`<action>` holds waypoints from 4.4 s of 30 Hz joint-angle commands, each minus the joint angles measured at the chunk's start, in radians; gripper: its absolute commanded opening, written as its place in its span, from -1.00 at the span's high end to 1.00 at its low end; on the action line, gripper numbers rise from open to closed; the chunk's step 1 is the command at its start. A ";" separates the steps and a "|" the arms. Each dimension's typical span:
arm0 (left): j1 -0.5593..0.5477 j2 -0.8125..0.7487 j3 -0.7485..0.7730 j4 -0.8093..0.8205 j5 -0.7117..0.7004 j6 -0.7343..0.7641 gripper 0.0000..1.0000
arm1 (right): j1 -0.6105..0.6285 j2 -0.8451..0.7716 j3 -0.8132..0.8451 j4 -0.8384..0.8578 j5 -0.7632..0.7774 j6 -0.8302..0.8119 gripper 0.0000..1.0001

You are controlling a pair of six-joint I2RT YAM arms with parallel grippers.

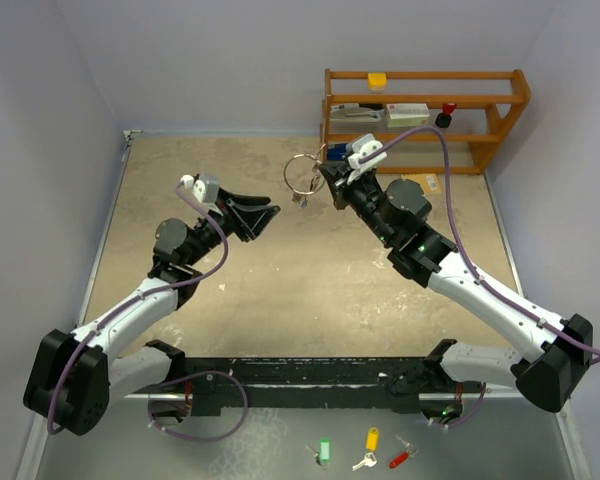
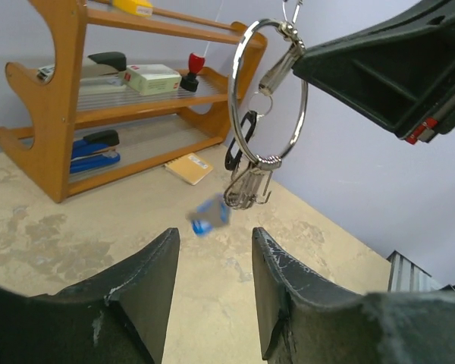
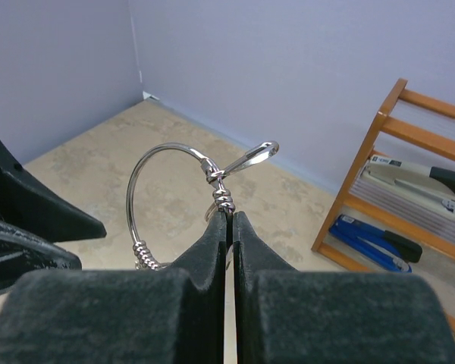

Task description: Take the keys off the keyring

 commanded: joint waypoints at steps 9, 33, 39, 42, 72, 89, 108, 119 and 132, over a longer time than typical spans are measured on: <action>-0.059 0.116 0.036 0.230 0.077 0.030 0.06 | 0.004 -0.027 0.042 0.181 0.023 0.035 1.00; -0.167 0.227 0.095 0.323 0.011 0.107 0.00 | 0.010 -0.049 0.050 0.157 -0.005 0.048 1.00; -0.167 0.087 0.160 -0.097 -0.223 0.310 -0.01 | 0.010 -0.072 0.036 0.124 -0.006 0.013 1.00; -0.167 0.019 0.185 -0.219 -0.289 0.360 -0.02 | 0.010 -0.077 0.037 0.101 -0.013 -0.003 1.00; -0.167 0.070 0.378 -0.236 -0.088 0.318 0.34 | 0.020 -0.083 0.039 0.004 -0.127 -0.034 1.00; -0.167 0.144 0.390 -0.177 0.020 0.261 1.00 | 0.025 -0.060 0.047 0.028 -0.155 -0.034 1.00; -0.167 -0.039 0.388 -0.212 -0.257 0.148 1.00 | 0.026 -0.128 -0.109 0.121 -0.131 -0.068 0.05; -0.167 0.007 0.402 -0.135 -0.242 0.052 1.00 | 0.026 -0.107 -0.353 0.358 -0.231 0.040 0.50; -0.167 0.023 0.395 -0.092 -0.232 0.013 1.00 | 0.026 -0.022 -0.313 0.451 -0.269 0.038 0.42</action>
